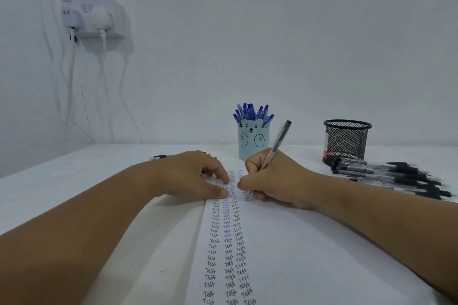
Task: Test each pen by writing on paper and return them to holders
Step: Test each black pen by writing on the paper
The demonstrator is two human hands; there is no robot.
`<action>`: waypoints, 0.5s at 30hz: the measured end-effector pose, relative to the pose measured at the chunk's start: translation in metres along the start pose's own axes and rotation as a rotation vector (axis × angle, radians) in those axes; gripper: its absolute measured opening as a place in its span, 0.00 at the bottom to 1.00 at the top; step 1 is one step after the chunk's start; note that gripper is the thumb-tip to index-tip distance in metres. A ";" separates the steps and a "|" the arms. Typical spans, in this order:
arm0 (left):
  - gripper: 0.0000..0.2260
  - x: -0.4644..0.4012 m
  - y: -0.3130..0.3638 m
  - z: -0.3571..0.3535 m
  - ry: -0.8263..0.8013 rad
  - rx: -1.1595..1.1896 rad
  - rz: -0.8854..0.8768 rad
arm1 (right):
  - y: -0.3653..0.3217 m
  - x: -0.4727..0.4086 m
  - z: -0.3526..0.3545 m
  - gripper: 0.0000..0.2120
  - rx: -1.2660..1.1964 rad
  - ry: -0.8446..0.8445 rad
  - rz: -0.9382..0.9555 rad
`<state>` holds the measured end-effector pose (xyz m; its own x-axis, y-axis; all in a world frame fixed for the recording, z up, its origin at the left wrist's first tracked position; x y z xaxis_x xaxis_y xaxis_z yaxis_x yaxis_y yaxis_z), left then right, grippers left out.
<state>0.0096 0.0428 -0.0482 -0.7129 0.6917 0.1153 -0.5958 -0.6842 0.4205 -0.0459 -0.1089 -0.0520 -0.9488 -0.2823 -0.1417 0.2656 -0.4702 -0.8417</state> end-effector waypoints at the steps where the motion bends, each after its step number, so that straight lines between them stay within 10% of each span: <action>1: 0.12 0.000 0.000 0.000 -0.002 0.002 -0.004 | 0.000 0.000 0.000 0.22 0.010 -0.001 0.002; 15: 0.11 -0.001 0.001 -0.001 -0.002 0.014 -0.016 | -0.001 0.001 -0.003 0.19 0.065 -0.016 -0.010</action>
<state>0.0096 0.0414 -0.0486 -0.7026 0.7031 0.1100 -0.6019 -0.6695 0.4353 -0.0471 -0.1064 -0.0526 -0.9486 -0.2909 -0.1246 0.2674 -0.5261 -0.8073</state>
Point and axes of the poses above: each hand's wrist, its own x-axis away from the middle knuckle, its own z-axis out of the back of the hand, y = z × x, the point moved 7 cm from there along -x, towards the middle knuckle, and after that the axes turned 12 degrees about -y, right-handed, at the moved point
